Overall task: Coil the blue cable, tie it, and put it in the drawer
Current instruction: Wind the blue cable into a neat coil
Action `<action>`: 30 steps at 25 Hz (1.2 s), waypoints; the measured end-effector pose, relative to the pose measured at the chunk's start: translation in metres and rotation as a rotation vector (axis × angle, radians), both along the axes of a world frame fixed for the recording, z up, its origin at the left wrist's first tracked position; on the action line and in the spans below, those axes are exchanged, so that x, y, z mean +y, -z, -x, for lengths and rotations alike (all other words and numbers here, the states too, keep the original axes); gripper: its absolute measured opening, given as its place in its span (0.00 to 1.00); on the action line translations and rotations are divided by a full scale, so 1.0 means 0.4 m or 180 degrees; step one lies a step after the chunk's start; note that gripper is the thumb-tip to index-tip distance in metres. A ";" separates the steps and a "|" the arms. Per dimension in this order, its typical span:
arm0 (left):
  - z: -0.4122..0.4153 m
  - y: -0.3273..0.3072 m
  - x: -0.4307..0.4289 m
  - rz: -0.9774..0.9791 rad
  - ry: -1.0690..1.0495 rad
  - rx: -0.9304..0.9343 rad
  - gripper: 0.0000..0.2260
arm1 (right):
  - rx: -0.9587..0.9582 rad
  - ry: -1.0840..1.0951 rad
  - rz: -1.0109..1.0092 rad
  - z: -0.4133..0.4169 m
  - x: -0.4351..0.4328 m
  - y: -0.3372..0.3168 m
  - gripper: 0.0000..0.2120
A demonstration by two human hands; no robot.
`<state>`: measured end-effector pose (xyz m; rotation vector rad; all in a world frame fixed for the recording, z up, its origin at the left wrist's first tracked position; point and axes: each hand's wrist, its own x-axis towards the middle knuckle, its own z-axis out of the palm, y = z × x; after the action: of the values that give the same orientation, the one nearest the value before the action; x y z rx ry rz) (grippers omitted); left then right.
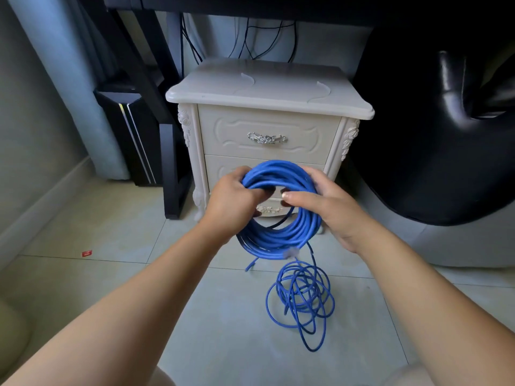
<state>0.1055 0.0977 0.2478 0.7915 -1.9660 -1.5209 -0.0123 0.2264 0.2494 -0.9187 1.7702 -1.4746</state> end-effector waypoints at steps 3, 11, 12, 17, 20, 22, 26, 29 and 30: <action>0.008 0.000 -0.010 -0.0483 -0.0328 0.0252 0.03 | -0.0568 -0.0043 -0.0103 0.001 0.008 0.021 0.25; 0.008 0.002 -0.020 -0.1163 -0.0912 0.0563 0.04 | -0.1212 -0.0388 0.0037 -0.002 0.001 0.020 0.39; 0.007 0.003 -0.020 -0.1262 -0.1023 0.0604 0.04 | -0.1248 -0.0459 0.0092 -0.003 -0.001 0.023 0.42; 0.008 0.006 -0.005 -0.1757 -0.1561 0.0771 0.07 | -0.1429 -0.0662 0.0482 -0.037 -0.016 0.028 0.60; 0.009 -0.001 0.018 -0.1869 -0.1488 0.0773 0.07 | -0.1308 -0.0339 0.0544 -0.063 -0.034 0.026 0.58; 0.004 -0.009 0.037 -0.1945 -0.1331 0.0842 0.05 | -0.1474 0.0015 0.0577 -0.071 -0.044 0.026 0.46; -0.002 -0.001 0.069 -0.1954 -0.0838 0.0980 0.04 | -0.1219 0.0827 0.0467 -0.064 -0.047 0.033 0.08; -0.006 0.015 0.068 -0.1581 -0.0566 0.0438 0.07 | -0.1151 0.1118 0.0390 -0.048 -0.042 0.027 0.10; -0.011 0.013 0.062 -0.1532 -0.0410 0.0240 0.09 | -0.1075 0.1194 0.0373 -0.042 -0.041 0.022 0.11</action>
<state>0.1099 0.1225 0.2428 1.0125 -1.4762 -1.9403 0.0044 0.2101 0.2404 -0.3669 1.6723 -1.8599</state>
